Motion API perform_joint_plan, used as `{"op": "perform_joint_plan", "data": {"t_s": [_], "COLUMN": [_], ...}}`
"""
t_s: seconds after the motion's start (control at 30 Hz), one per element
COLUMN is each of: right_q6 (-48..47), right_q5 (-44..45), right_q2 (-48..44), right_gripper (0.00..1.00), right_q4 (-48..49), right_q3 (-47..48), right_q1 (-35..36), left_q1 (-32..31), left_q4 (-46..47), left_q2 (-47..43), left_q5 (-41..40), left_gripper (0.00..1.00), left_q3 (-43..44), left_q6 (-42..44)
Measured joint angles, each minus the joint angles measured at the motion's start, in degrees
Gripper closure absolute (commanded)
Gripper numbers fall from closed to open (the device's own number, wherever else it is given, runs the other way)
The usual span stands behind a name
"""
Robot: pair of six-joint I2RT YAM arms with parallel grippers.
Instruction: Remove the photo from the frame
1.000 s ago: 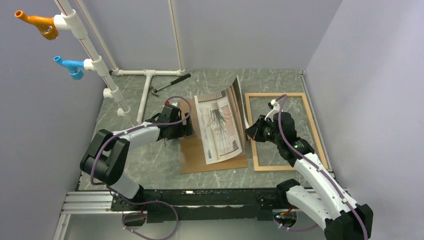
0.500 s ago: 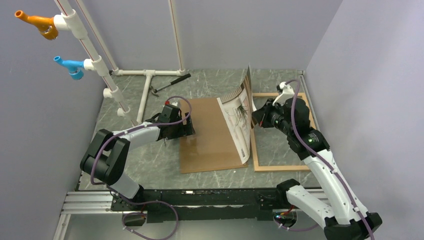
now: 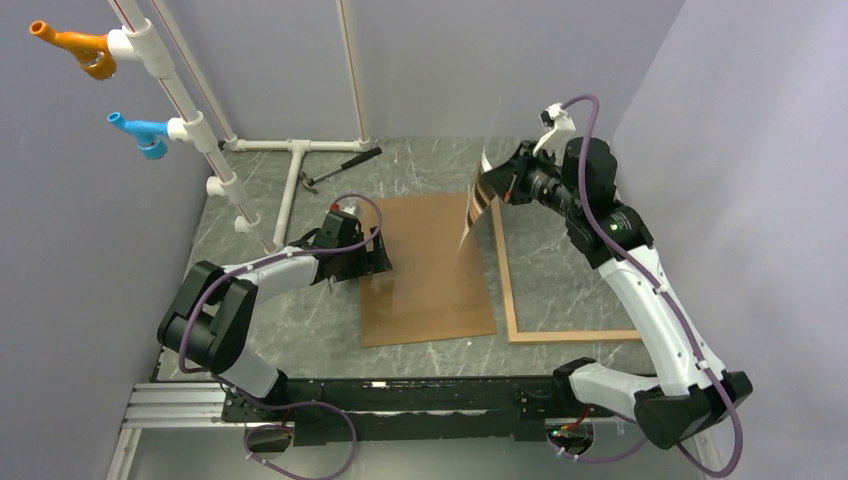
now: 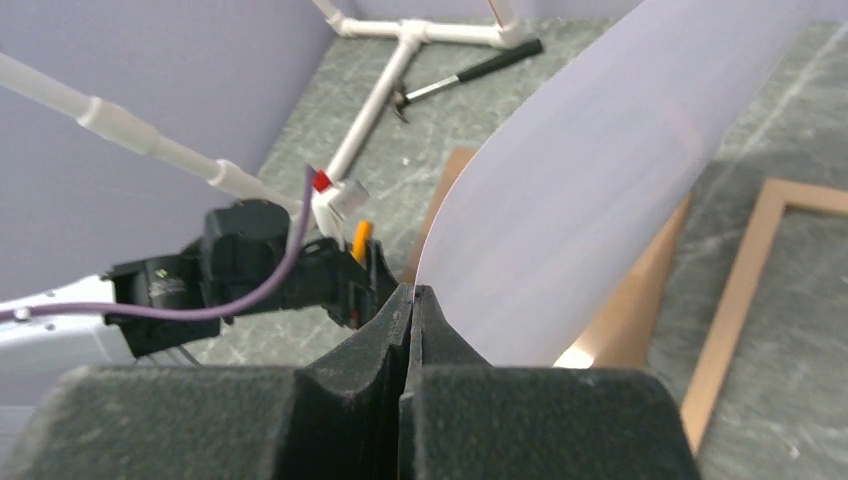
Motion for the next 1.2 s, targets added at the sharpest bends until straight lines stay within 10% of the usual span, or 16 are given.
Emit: {"op": "perform_joint_plan", "data": {"t_s": [0.37,0.83,1.2], "right_q6": [4.3,19.5,28.0], "right_q5": [-1.4,10.5,21.0], "right_q2": [1.5,-15.4,-23.3], "right_gripper": [1.00,1.00,1.00], "right_q4": [4.4,9.7,20.5], "right_q3": [4.1,-46.4,-58.6], "right_q1": [0.4,0.2,0.3], "left_q1": [0.6,1.1,1.1], "left_q4": [-4.4,-13.7,-14.3], "left_q2": [-4.6,-18.3,-20.8], "left_q5": [0.0,-3.8,-3.1], "left_gripper": [0.01,0.01,0.00], "left_q3": [-0.5,-0.4,-0.5], "left_q6": [0.2,3.3,3.0]}}
